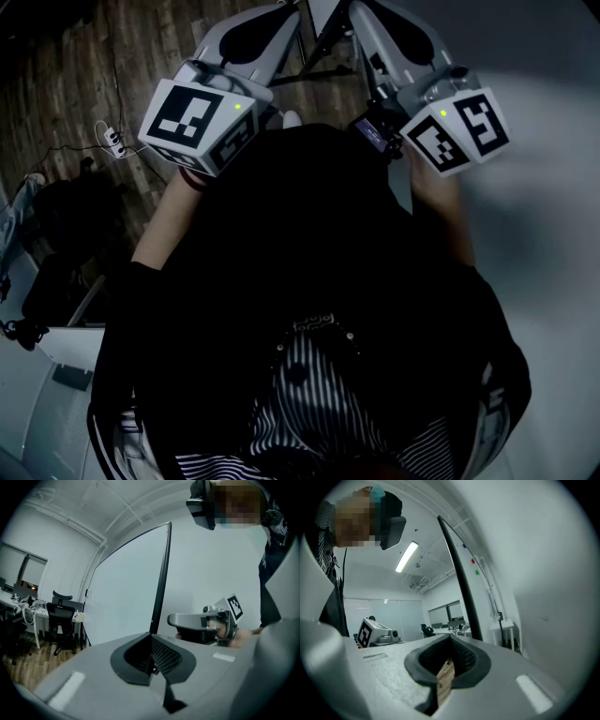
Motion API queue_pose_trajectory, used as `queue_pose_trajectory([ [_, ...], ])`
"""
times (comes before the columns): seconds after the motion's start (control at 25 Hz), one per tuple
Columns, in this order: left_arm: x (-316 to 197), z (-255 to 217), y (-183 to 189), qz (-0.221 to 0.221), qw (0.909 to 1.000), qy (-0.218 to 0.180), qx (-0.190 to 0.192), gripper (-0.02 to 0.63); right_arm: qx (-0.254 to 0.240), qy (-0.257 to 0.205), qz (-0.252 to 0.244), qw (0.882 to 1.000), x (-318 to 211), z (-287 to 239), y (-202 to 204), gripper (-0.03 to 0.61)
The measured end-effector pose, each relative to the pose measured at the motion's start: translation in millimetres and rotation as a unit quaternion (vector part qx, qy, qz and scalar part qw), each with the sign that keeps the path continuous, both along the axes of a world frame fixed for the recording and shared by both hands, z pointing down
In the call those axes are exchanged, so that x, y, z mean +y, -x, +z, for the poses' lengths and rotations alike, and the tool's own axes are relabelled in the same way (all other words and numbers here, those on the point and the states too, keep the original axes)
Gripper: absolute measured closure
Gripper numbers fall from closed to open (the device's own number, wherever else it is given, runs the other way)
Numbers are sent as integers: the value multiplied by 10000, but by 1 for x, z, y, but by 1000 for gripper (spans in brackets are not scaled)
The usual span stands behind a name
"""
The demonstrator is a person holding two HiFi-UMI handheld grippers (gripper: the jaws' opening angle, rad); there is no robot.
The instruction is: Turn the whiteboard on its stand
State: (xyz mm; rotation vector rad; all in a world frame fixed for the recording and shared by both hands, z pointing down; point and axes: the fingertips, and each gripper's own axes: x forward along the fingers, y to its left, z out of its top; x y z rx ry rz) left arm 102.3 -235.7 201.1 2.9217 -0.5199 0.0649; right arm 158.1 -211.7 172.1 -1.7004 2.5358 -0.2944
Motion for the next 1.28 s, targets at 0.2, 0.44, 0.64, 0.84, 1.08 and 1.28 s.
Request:
queue_pose_trajectory([
  [0.2,6,8,-5,-2,10000,42,-35,611,100,-38,210,9997,5,8,-7,577],
  [0.44,-5,1,-3,49,10000,-5,-42,611,76,-96,511,9986,-6,3,-10,575],
  [0.64,13,6,-15,163,9998,64,-15,611,66,-73,695,9975,13,5,-25,552],
  [0.84,13,6,-20,147,9999,64,-21,611,-10,-148,801,9967,16,-1,-30,516],
  [1.08,7,10,-11,42,9999,86,-57,611,73,-280,926,9953,6,-4,-30,430],
  [1.28,-4,6,-4,-105,9999,113,-32,611,327,-365,1013,9936,-12,-13,-29,367],
])
